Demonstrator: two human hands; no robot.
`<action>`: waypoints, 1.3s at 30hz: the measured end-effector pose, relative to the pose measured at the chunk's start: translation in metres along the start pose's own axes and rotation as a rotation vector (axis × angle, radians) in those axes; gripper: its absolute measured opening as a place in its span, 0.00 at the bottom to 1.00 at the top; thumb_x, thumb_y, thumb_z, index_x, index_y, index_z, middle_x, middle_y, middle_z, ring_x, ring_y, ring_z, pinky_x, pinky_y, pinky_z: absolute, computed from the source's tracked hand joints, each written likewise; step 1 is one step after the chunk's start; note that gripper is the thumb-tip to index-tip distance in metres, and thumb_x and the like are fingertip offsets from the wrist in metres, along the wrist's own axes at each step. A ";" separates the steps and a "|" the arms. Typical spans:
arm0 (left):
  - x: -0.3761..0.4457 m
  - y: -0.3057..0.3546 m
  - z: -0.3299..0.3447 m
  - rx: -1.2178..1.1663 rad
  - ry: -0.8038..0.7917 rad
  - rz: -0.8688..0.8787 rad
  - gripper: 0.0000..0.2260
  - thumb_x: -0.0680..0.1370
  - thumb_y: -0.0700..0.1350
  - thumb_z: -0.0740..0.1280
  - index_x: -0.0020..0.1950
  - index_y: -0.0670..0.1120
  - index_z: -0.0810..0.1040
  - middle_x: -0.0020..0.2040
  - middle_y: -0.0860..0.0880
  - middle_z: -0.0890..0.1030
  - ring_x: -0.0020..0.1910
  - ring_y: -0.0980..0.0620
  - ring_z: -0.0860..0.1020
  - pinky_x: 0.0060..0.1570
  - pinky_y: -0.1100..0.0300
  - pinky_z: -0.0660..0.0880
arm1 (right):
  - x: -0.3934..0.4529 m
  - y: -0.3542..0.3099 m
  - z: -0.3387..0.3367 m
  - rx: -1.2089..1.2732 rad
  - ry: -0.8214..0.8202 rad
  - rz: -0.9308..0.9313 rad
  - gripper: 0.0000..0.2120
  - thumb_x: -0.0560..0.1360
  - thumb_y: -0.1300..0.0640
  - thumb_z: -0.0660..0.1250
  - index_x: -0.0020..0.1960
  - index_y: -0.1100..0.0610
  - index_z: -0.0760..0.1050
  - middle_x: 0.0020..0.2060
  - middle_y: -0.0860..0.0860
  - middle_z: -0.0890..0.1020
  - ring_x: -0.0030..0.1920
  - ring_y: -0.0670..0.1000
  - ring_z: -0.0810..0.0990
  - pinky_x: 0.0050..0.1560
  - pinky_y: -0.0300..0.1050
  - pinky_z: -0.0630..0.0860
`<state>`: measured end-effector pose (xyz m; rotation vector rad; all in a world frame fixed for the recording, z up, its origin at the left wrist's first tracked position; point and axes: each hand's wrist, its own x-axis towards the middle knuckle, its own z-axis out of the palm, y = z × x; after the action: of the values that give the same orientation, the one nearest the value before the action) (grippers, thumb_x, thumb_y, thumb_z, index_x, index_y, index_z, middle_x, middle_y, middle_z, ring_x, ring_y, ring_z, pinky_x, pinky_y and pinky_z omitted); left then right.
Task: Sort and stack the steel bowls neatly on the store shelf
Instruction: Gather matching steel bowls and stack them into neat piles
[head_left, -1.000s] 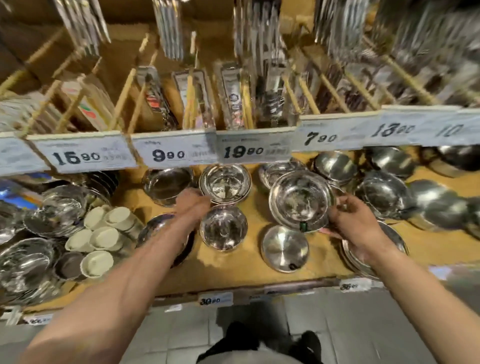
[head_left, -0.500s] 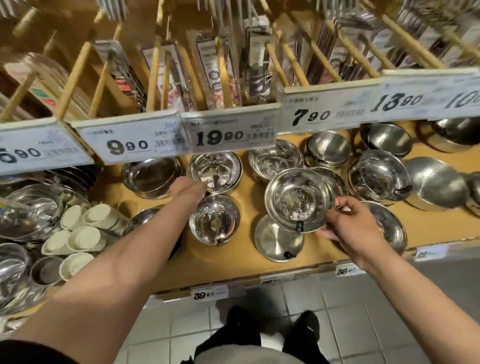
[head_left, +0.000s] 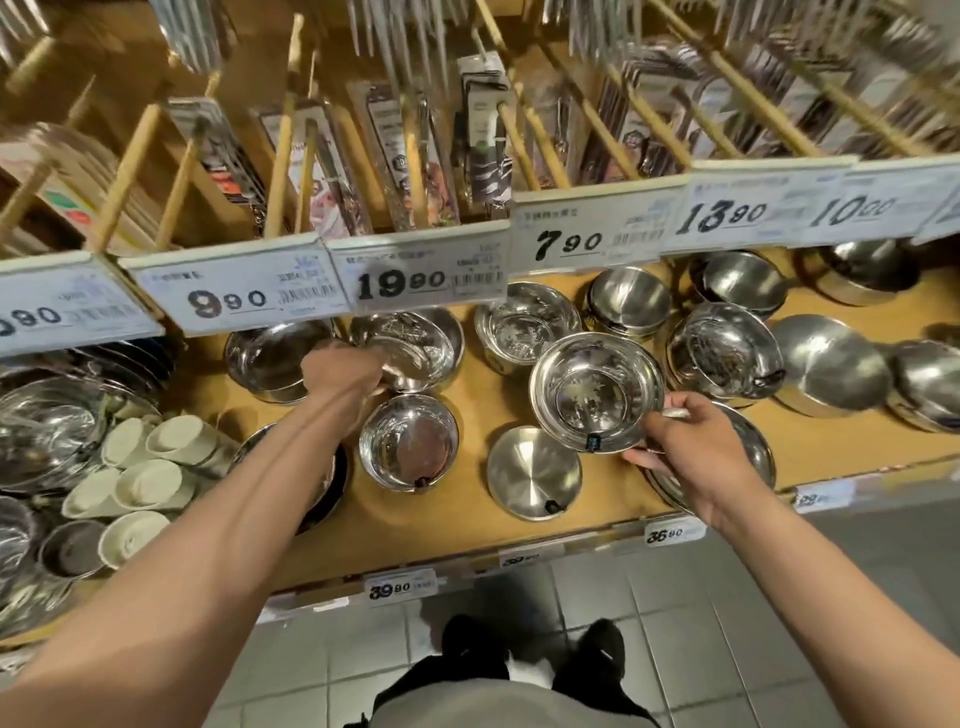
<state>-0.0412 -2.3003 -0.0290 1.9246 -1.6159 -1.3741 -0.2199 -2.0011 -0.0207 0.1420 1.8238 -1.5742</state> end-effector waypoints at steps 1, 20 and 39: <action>-0.004 0.000 -0.003 0.006 -0.005 0.020 0.14 0.74 0.45 0.78 0.51 0.38 0.79 0.46 0.44 0.86 0.44 0.50 0.85 0.50 0.53 0.84 | 0.000 -0.001 -0.003 0.000 0.008 -0.002 0.10 0.77 0.69 0.68 0.57 0.60 0.74 0.48 0.59 0.85 0.47 0.56 0.87 0.35 0.41 0.84; -0.167 0.009 0.052 -0.108 -0.154 0.200 0.05 0.78 0.37 0.68 0.43 0.43 0.77 0.36 0.39 0.79 0.21 0.51 0.76 0.20 0.63 0.71 | 0.027 -0.027 -0.142 -0.231 -0.058 -0.091 0.11 0.75 0.71 0.68 0.49 0.56 0.79 0.30 0.51 0.86 0.29 0.48 0.84 0.27 0.39 0.80; -0.269 -0.022 0.149 -0.254 -0.164 0.065 0.05 0.79 0.35 0.67 0.47 0.40 0.82 0.42 0.43 0.83 0.38 0.50 0.81 0.30 0.64 0.79 | 0.068 -0.009 -0.168 -0.494 -0.221 -0.169 0.09 0.75 0.68 0.69 0.54 0.61 0.79 0.48 0.57 0.84 0.29 0.46 0.85 0.31 0.41 0.82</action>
<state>-0.1245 -2.0060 0.0081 1.6386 -1.4749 -1.6583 -0.3480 -1.8759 -0.0514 -0.4067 2.0222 -1.1451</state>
